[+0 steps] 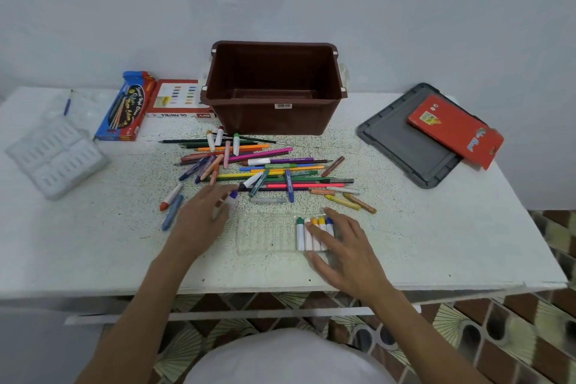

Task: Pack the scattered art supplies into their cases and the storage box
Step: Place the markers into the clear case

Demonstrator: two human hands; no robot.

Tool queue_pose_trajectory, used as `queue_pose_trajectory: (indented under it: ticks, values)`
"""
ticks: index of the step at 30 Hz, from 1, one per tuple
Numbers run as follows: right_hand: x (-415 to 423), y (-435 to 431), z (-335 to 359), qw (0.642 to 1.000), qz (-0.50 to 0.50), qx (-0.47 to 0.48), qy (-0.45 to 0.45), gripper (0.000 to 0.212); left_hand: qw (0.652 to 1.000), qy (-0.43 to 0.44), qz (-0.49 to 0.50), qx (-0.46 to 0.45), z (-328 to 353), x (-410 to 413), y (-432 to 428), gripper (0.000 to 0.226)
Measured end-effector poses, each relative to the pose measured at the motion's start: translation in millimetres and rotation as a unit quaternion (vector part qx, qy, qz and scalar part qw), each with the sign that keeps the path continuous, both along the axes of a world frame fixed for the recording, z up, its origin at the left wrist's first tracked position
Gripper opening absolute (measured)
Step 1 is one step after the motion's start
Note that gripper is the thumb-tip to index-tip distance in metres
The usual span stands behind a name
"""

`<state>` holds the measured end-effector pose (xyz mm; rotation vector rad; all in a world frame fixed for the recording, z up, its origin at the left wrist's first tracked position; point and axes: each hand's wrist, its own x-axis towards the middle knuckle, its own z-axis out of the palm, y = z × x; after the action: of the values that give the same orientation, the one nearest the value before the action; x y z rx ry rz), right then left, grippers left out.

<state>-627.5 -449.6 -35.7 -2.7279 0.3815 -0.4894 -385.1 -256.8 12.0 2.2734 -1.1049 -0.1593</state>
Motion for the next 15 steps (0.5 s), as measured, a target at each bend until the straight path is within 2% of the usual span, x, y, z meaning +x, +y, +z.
queue_pose_trajectory:
  ticks: [2, 3, 5, 7, 11, 15]
  values:
    - [0, 0, 0, 1.0, -0.002, -0.001, 0.001, 0.049, 0.991, 0.088, 0.005, -0.103, 6, -13, -10, 0.032]
    - [0, 0, 0, 1.0, -0.002, 0.001, 0.0, 0.049, 0.981, 0.146, 0.001, -0.127, 9, -20, -14, 0.033]
    - [0, 0, 0, 1.0, -0.001, 0.001, 0.0, 0.049, 0.953, 0.264, -0.002, -0.148, 13, -32, -24, 0.036]
    - [0, 0, 0, 1.0, -0.001, -0.001, 0.001, 0.049, 0.934, 0.328, -0.001, -0.143, 13, -41, -31, 0.036]
    - [0, 0, 1, 1.0, 0.0, -0.002, -0.001, 0.049, 0.937, 0.333, -0.029, -0.098, 9, -58, -41, 0.034]
    - [0, 0, 2, 1.0, -0.002, -0.002, 0.004, 0.049, 0.94, 0.332, -0.004, -0.076, 0, -67, -47, 0.031]
